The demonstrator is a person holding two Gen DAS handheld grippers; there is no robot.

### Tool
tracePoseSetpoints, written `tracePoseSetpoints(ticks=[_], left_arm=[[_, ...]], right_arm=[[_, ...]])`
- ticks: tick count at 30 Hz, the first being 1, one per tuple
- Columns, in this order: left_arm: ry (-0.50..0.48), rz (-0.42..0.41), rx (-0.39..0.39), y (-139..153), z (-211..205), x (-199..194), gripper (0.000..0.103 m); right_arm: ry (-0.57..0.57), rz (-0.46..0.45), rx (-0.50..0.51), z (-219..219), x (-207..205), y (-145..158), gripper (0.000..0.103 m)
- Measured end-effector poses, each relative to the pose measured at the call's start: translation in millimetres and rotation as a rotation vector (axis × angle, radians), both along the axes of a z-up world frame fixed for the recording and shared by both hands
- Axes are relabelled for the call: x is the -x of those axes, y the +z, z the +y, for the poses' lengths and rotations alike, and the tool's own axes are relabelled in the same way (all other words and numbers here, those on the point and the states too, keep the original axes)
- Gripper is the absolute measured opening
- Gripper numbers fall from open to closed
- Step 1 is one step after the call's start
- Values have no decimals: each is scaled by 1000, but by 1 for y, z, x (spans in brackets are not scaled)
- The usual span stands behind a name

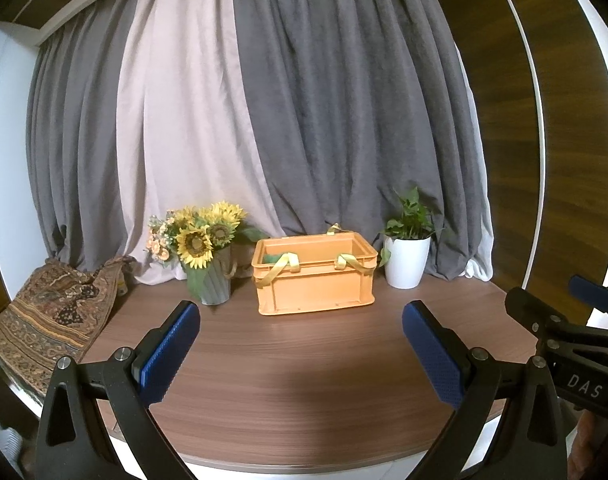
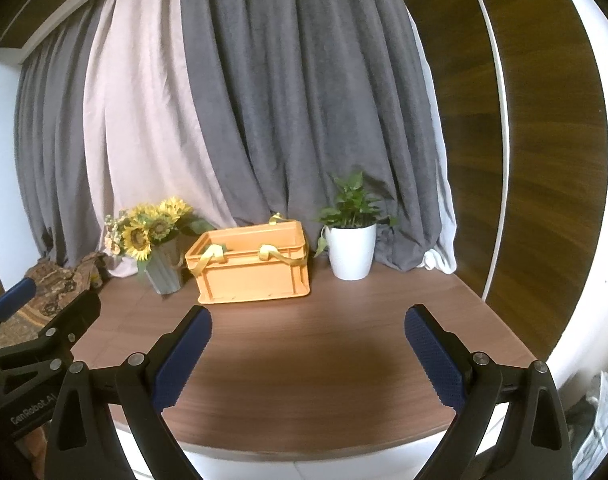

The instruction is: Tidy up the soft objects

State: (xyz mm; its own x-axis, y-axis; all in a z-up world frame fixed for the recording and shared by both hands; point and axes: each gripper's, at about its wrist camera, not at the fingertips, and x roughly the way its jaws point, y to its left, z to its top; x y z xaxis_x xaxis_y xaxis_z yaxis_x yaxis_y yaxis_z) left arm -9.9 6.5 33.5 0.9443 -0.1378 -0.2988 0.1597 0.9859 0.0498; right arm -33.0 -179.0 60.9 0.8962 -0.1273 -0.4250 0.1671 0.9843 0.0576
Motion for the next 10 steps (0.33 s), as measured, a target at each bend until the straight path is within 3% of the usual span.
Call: tracePoseSetpoints(ticks=[10], left_arm=[[-1,4,0,0,0,-1,103]], right_arm=[[-2,4,-3,0,0,0,98]])
